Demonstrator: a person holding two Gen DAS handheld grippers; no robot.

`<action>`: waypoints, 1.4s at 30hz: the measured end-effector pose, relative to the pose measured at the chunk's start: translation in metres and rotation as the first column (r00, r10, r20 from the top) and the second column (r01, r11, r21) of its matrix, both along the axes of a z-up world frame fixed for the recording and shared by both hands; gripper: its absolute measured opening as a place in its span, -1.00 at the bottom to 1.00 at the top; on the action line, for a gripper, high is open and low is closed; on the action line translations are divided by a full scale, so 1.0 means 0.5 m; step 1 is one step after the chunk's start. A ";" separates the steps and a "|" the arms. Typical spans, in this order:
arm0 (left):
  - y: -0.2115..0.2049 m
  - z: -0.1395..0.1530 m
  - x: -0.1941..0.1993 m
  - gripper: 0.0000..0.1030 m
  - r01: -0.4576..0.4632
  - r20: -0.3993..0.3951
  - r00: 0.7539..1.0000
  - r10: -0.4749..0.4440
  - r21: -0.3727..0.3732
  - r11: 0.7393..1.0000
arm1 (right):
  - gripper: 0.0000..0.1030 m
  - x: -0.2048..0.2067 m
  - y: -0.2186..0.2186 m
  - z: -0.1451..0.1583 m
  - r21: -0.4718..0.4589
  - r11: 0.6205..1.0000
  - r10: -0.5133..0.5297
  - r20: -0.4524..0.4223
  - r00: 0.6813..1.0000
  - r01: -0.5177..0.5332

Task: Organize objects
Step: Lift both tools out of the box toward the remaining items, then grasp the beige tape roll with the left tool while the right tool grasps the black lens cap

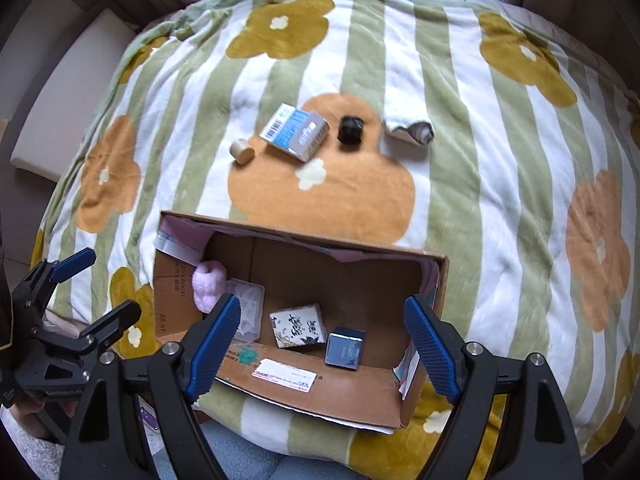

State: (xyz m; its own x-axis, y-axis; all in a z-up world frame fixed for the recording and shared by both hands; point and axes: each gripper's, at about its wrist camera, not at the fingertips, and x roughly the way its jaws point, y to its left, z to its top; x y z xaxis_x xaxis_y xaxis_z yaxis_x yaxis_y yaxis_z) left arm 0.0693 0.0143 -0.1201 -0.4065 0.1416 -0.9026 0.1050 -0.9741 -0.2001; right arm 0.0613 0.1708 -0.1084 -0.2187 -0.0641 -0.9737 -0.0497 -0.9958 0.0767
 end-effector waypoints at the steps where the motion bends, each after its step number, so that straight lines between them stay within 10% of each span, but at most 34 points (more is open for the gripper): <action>1: -0.006 0.005 -0.004 0.99 -0.007 -0.009 1.000 0.007 0.002 1.000 | 0.57 -0.003 -0.003 0.008 0.008 1.000 0.008 -0.012 1.000 -0.008; 20: -0.097 -0.027 -0.134 0.99 -0.114 -0.009 0.993 0.115 0.068 0.991 | 0.57 -0.132 0.021 0.013 -0.013 1.000 0.020 -0.065 0.998 -0.021; 42: -0.191 -0.237 -0.310 0.74 -0.189 0.148 0.974 0.171 0.116 0.975 | 0.42 -0.314 0.092 -0.164 -0.106 0.982 -0.156 0.032 0.987 0.158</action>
